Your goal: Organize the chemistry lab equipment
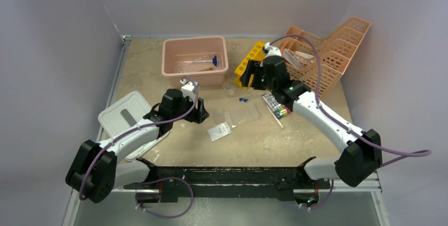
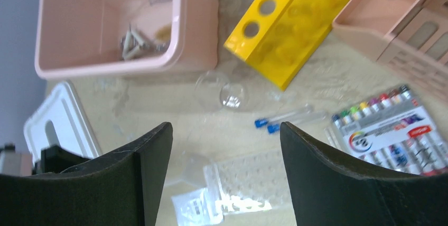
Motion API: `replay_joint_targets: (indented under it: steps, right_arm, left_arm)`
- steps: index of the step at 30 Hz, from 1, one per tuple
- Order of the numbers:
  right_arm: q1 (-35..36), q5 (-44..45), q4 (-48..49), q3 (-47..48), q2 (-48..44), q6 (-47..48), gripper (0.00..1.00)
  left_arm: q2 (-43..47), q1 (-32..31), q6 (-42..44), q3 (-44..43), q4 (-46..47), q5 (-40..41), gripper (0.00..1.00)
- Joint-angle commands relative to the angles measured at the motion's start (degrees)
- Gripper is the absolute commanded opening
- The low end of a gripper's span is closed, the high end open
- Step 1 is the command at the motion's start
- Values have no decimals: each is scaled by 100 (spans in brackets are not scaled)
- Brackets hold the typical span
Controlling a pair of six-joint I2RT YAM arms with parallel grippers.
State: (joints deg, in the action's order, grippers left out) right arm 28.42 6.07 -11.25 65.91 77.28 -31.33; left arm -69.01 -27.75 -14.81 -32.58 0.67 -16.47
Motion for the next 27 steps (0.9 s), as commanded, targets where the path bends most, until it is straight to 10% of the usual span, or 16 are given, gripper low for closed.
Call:
replay_joint_targets:
  steps: [1, 12, 27]
  right_arm:
    - [848, 913, -337, -496, -257, -203, 72]
    - [2500, 789, -377, -1647, -354, -929, 70]
    - [2900, 1190, 767, -1830, 1113, -2252, 58]
  left_arm:
    - [434, -62, -1284, 296, 1096, 911, 59]
    - [754, -210, -2298, 708, 699, 957, 53]
    - [520, -483, -3147, 1156, 614, 709, 45]
